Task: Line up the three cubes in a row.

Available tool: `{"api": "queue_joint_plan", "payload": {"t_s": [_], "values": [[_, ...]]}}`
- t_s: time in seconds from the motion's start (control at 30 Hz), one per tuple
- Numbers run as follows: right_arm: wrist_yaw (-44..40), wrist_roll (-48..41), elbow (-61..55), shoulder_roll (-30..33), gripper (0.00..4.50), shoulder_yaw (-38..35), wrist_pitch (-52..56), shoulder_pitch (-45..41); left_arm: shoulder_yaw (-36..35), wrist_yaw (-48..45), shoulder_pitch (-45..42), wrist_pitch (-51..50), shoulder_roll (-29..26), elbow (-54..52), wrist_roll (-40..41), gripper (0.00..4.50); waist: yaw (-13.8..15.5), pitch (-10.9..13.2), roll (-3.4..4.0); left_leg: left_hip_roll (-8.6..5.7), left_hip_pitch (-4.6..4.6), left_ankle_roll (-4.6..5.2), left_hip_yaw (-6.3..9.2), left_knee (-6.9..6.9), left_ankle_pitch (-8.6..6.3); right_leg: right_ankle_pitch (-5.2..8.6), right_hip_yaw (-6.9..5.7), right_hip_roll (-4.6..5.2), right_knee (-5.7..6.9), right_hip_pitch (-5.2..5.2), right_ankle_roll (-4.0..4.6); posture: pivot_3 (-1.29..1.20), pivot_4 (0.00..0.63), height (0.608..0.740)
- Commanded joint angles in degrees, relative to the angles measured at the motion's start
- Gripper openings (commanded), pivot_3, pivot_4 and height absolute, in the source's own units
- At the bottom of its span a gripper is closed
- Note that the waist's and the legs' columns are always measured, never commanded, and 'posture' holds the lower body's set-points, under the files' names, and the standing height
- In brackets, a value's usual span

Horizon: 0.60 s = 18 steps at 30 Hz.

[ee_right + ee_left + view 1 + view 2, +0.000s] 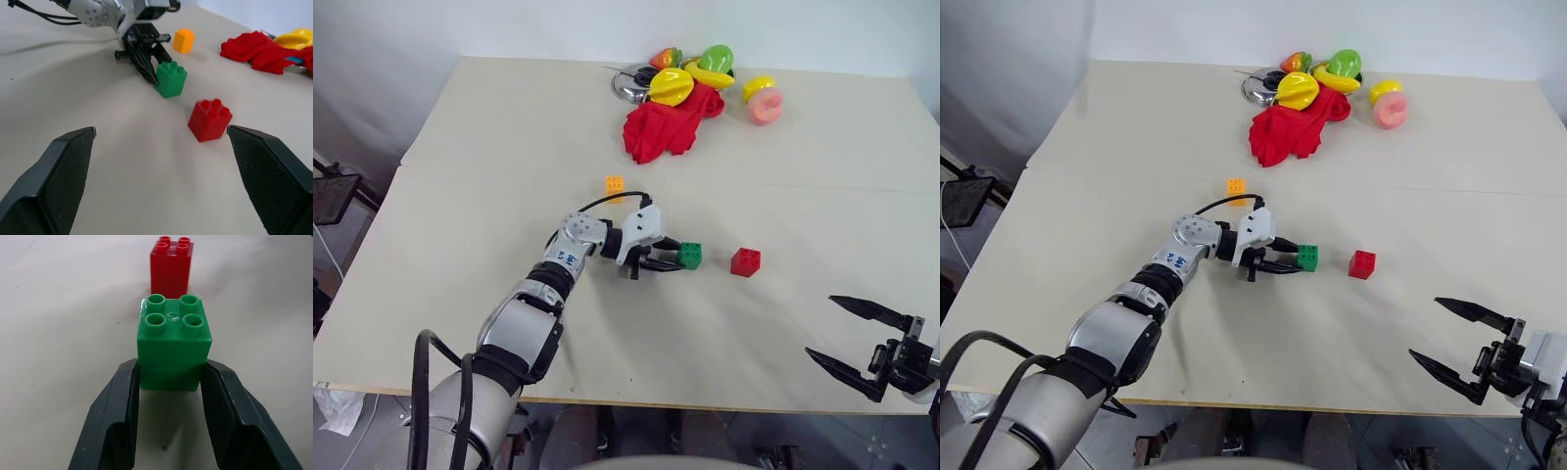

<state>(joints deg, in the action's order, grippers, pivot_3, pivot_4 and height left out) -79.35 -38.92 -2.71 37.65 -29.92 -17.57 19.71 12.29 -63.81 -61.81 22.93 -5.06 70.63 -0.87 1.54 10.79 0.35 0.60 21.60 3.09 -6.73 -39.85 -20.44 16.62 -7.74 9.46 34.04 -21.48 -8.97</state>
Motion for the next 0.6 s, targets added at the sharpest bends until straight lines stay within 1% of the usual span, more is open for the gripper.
{"api": "queue_joint_plan", "payload": {"t_s": [0.03,0.17,0.23,0.27,0.33,0.4,0.53,0.6], "values": [[1.84,-0.76,-3.78,-0.88,4.5,-1.41,0.44,2.22,-0.89,0.94,-1.38,0.71,0.76,0.94,-1.24,1.46,0.04,0.0,0.0,-0.01,0.02,0.01,0.01,-0.02,-0.01,-0.01,0.01,0.01,0.0,0.0,-0.01,0.0,0.15,0.74],[2.39,-0.87,-4.59,-1.16,4.5,-1.36,0.57,3.34,-1.26,-1.11,-0.94,0.67,1.34,1.05,-1.7,1.46,-0.01,0.0,0.0,0.0,0.03,0.03,0.02,-0.03,-0.02,-0.01,0.0,0.01,0.0,0.0,-0.01,0.0,0.15,0.74],[2.33,-0.7,-4.37,-0.99,4.5,-1.09,0.7,3.26,-1.76,-0.59,-0.91,0.89,1.0,1.05,-1.87,2.19,-0.02,0.0,0.0,-0.01,0.03,0.03,0.03,-0.04,-0.02,-0.01,-0.01,0.01,0.0,0.0,-0.01,0.0,0.15,0.74],[2.27,-0.77,-4.1,-0.83,4.5,-0.86,0.99,2.94,-2.55,-0.06,-0.97,0.94,0.49,0.93,-1.5,2.43,-0.04,0.0,0.0,-0.01,0.03,0.03,0.03,-0.04,-0.02,-0.01,0.0,0.01,0.0,0.0,-0.01,0.0,0.15,0.74],[2.26,-0.78,-3.72,-0.65,4.5,-0.53,1.34,2.31,-3.65,-0.04,-0.91,1.4,-0.4,0.65,-0.91,3.1,-0.15,0.0,0.0,0.0,0.04,0.03,0.02,-0.04,-0.02,-0.01,0.0,0.01,0.01,-0.02,-0.01,0.0,0.15,0.74],[2.42,-0.96,-3.35,-0.59,4.5,0.1,2.18,0.86,-4.78,-2.75,-0.04,1.91,-2.27,-0.37,-0.02,3.64,-0.19,0.0,0.0,0.01,0.04,0.03,0.02,-0.04,-0.02,-0.01,0.0,0.01,0.02,-0.03,-0.01,0.0,0.15,0.74],[4.4,-1.8,-1.66,-1.1,4.5,0.97,4.64,-4.02,-7.26,-12.65,5.53,4.18,-8.96,-6.66,3.68,3.64,-1.16,-0.02,0.04,0.05,0.03,0.03,-0.02,-0.04,-0.02,-0.01,0.0,0.0,0.07,-0.07,0.0,0.0,0.15,0.74],[5.72,-3.11,-1.97,-1.51,4.5,1.12,6.56,-6.1,-8.84,-15.79,9.67,2.73,-12.08,-12.22,6.57,3.98,-1.53,-0.04,0.07,0.08,0.03,0.03,-0.01,-0.04,-0.02,0.0,-0.01,-0.01,0.11,-0.08,0.01,0.0,0.15,0.74]]}}
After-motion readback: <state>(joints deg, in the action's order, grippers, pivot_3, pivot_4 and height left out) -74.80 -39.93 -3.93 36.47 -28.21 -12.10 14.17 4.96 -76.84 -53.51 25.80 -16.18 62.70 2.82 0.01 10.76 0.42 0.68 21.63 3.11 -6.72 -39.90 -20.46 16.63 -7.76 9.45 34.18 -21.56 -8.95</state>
